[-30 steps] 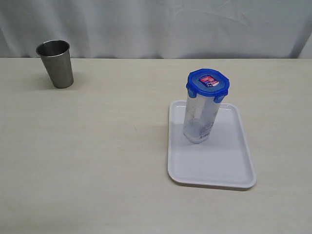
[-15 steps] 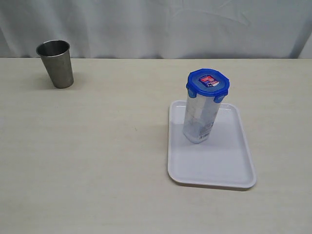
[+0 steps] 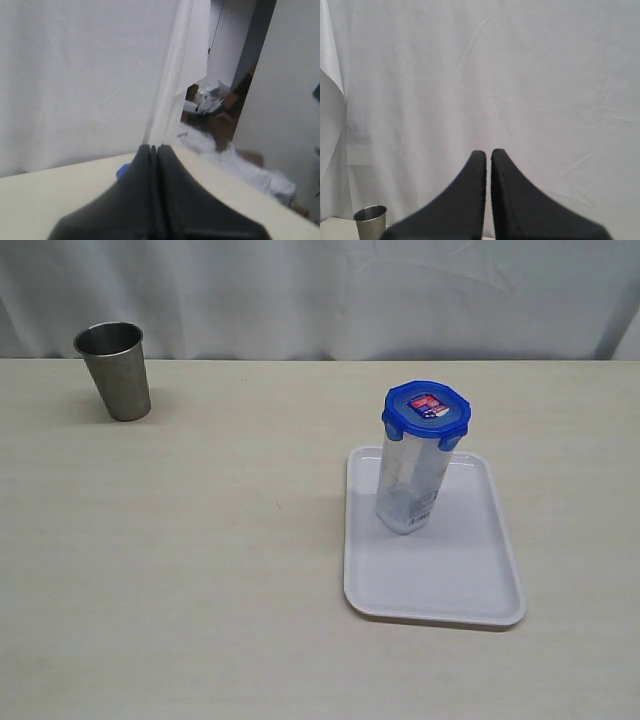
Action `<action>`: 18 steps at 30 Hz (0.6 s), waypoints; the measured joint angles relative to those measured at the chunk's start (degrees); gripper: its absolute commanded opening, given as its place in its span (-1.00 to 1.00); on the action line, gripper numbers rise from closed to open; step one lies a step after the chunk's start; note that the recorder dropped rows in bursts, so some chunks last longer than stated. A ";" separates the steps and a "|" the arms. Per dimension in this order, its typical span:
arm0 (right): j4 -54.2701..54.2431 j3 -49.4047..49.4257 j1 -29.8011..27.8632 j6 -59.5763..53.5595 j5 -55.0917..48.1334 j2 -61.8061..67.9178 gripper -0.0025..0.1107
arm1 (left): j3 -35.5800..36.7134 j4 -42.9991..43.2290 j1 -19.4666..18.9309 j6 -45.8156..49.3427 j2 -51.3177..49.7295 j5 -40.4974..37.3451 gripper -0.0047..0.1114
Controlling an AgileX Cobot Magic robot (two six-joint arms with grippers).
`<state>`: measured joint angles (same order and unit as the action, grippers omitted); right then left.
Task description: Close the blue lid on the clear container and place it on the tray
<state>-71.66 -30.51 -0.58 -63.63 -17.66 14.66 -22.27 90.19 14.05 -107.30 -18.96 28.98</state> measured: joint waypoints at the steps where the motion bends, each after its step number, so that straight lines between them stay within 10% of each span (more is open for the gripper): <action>1: 0.00 0.00 0.00 0.00 0.00 0.00 -0.88 | 0.00 -4.01 0.00 -0.41 0.00 -0.67 -0.92; 8: 0.00 0.00 0.00 0.00 0.00 0.00 -0.88 | 0.23 -30.37 0.00 8.49 0.00 -8.08 -0.92; 18: 0.00 0.00 0.00 0.00 0.00 0.00 -0.88 | 12.12 -89.24 0.00 82.50 5.16 -7.61 -0.92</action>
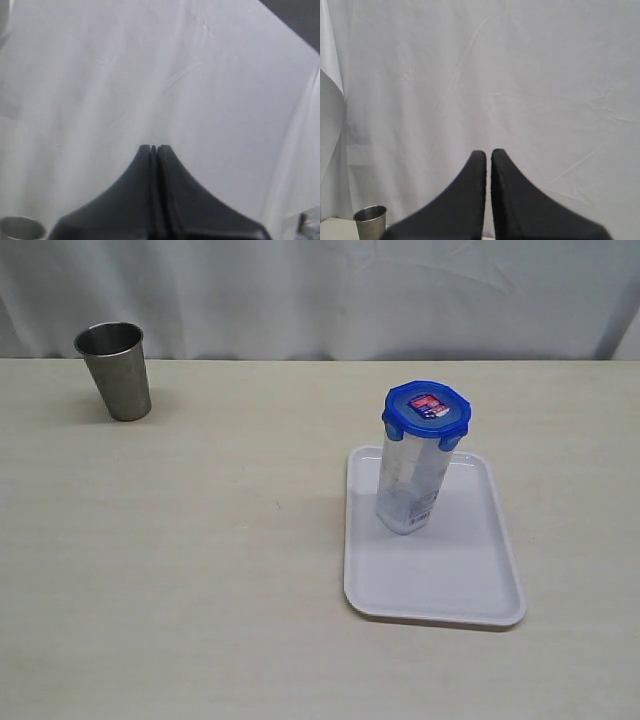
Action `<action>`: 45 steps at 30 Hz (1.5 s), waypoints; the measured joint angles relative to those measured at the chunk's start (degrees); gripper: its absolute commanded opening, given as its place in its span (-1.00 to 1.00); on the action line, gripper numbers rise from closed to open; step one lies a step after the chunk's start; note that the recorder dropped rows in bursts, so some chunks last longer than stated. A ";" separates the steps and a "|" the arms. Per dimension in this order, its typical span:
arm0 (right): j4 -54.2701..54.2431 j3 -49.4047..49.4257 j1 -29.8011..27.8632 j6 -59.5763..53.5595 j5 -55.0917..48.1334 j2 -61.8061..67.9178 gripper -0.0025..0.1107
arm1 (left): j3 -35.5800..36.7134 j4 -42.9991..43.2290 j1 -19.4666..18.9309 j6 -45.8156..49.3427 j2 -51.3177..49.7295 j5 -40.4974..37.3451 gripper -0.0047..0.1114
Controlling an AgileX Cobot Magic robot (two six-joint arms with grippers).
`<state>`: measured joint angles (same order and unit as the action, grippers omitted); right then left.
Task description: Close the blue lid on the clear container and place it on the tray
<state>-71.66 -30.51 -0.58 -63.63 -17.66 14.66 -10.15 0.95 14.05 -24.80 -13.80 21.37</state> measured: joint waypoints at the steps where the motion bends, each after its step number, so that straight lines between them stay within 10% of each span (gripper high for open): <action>1: 0.00 0.00 0.00 0.00 0.00 0.00 -0.88 | 1.61 -0.95 0.00 5.09 1.09 0.15 -0.92; 9: 0.00 0.00 0.00 0.00 0.00 0.00 -0.88 | 9.43 -2.53 -4.18 24.80 8.85 0.28 -0.92; 23: 0.00 0.00 0.00 0.00 0.11 0.00 -0.88 | 9.93 -2.75 -10.16 28.17 13.62 -13.62 -0.92; 32: 0.00 0.00 0.00 0.00 0.11 0.00 -0.88 | 9.93 -2.75 -10.16 34.75 13.62 -38.69 -0.92; 45: 0.00 0.00 0.00 0.00 0.11 0.00 -0.88 | 9.93 -0.16 -15.01 34.09 13.62 -39.60 -0.92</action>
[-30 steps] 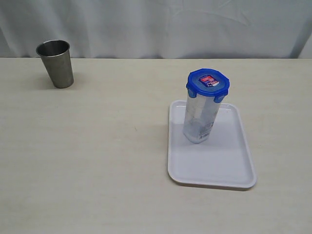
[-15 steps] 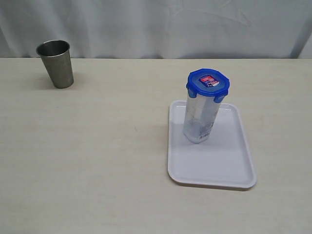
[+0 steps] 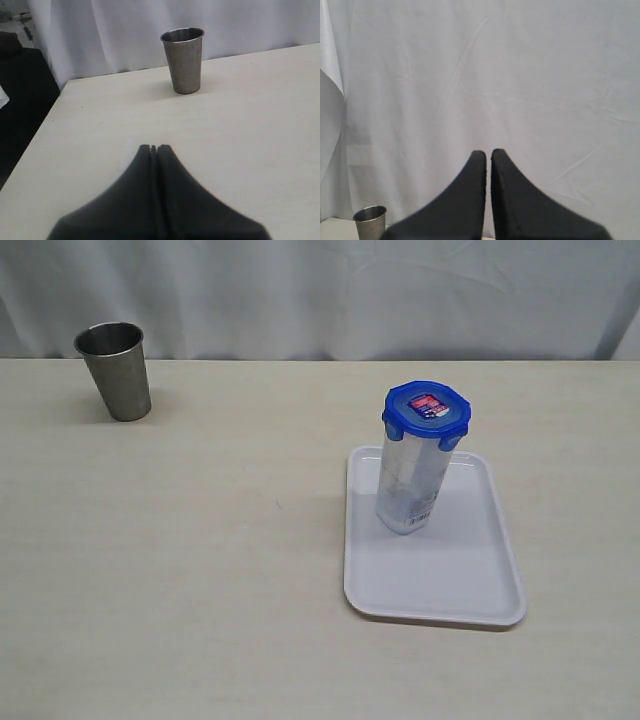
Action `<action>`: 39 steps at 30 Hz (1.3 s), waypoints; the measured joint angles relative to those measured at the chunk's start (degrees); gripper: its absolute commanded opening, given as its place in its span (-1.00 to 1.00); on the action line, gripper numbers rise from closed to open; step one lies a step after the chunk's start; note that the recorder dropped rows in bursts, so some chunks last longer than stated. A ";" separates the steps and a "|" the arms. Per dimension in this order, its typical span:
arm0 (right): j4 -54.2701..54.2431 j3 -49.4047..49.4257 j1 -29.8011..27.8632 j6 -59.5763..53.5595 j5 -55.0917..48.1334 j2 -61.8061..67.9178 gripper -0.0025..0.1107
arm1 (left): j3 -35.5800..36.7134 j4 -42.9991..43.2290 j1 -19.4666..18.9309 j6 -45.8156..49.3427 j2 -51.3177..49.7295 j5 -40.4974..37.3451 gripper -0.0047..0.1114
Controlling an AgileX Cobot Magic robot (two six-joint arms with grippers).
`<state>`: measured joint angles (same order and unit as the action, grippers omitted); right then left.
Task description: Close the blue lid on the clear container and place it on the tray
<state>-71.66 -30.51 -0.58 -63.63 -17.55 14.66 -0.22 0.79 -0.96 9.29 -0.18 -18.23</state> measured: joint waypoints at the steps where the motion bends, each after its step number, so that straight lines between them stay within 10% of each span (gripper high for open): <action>1: 0.00 0.00 0.00 0.00 0.00 0.00 -0.88 | 0.00 0.00 -0.12 -0.42 0.00 -0.11 -0.92; 39: 0.00 0.00 0.00 0.00 0.00 0.00 -0.88 | 0.00 -0.20 -0.29 -2.51 0.00 -0.81 -0.92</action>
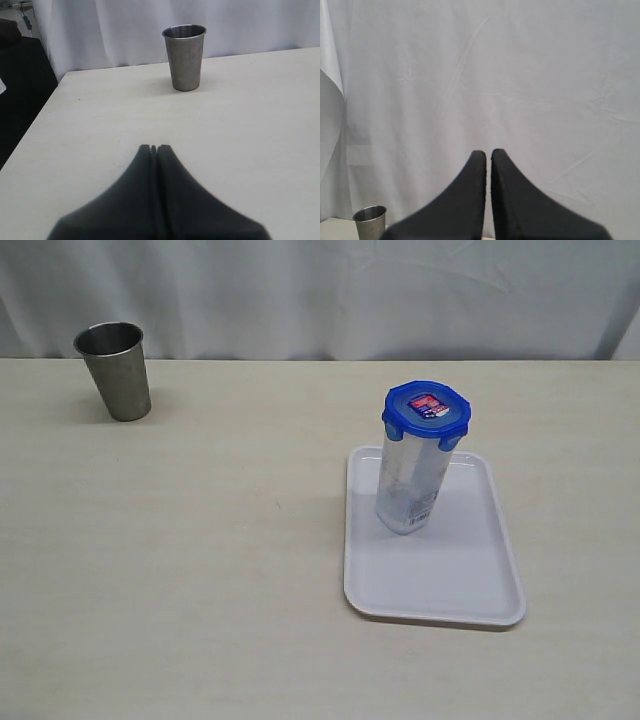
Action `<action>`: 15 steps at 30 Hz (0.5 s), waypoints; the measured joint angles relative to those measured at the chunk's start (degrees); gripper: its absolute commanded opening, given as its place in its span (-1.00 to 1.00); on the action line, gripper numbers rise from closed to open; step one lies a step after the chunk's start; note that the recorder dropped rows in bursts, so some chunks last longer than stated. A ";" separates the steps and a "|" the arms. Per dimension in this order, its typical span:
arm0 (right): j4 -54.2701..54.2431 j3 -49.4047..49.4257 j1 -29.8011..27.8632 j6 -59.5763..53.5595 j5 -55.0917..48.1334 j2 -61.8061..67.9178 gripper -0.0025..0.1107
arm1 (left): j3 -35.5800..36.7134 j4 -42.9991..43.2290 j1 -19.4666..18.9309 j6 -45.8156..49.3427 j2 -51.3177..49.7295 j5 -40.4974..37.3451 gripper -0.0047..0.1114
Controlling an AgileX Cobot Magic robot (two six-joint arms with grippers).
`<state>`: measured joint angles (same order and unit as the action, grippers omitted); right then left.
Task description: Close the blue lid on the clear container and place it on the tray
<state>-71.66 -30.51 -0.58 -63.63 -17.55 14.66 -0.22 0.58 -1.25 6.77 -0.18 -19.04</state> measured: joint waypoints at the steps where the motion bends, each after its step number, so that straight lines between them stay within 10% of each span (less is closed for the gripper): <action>1: 0.00 0.00 0.00 0.00 0.00 0.00 -0.88 | 0.00 0.00 0.00 0.00 0.00 0.00 -0.92; 10: 4.55 0.46 0.00 1.85 1.87 -0.24 -0.88 | 0.00 0.00 0.00 0.00 0.00 0.00 -0.92; 15: 23.46 0.69 0.00 21.28 3.21 -2.80 -0.88 | 0.00 0.00 0.00 0.00 0.00 -0.13 -0.92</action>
<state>-48.20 -29.83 -0.58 -42.35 -14.34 11.86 -0.22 0.58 -1.25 6.77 -0.18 -19.18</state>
